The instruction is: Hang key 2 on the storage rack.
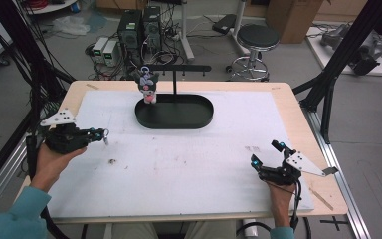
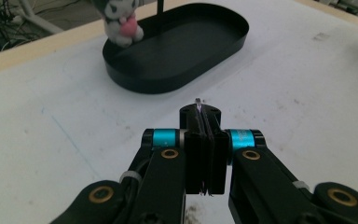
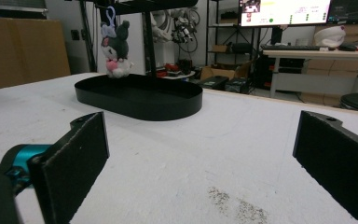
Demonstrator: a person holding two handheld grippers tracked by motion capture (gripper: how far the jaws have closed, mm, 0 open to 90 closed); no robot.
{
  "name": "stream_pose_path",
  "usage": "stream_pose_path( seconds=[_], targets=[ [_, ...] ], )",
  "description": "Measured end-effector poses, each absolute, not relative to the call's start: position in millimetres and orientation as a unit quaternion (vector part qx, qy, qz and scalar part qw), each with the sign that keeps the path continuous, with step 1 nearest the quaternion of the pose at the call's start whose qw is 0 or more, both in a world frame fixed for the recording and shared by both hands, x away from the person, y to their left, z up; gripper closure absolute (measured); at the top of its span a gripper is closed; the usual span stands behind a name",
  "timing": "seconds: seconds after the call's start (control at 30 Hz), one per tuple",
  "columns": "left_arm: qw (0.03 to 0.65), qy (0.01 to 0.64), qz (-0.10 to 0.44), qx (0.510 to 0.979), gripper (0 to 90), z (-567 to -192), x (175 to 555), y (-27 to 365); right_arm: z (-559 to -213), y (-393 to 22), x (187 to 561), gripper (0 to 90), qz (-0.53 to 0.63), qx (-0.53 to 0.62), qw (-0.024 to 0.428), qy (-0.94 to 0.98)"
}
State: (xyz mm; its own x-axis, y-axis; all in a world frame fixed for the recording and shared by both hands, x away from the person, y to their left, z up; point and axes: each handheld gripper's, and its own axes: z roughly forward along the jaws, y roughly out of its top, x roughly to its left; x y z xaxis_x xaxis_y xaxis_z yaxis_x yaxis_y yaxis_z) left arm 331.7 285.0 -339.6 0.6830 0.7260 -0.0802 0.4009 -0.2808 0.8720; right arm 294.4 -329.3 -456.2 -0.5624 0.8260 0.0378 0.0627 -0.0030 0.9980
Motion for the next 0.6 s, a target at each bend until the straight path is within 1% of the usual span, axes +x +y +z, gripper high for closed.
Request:
stream_pose_path(
  seconds=[0.3,0.6],
  targets=[
    [0.482,0.332,0.177,0.791,88.3,-311.0,361.2,262.7,-456.2,-329.6,294.3,2.6,0.615,0.351,0.309,0.635],
    [0.483,0.305,0.17,0.803,88.3,-277.3,394.5,232.7,-456.4,-329.6,294.1,2.6,0.616,0.351,0.31,0.633]
  ],
)
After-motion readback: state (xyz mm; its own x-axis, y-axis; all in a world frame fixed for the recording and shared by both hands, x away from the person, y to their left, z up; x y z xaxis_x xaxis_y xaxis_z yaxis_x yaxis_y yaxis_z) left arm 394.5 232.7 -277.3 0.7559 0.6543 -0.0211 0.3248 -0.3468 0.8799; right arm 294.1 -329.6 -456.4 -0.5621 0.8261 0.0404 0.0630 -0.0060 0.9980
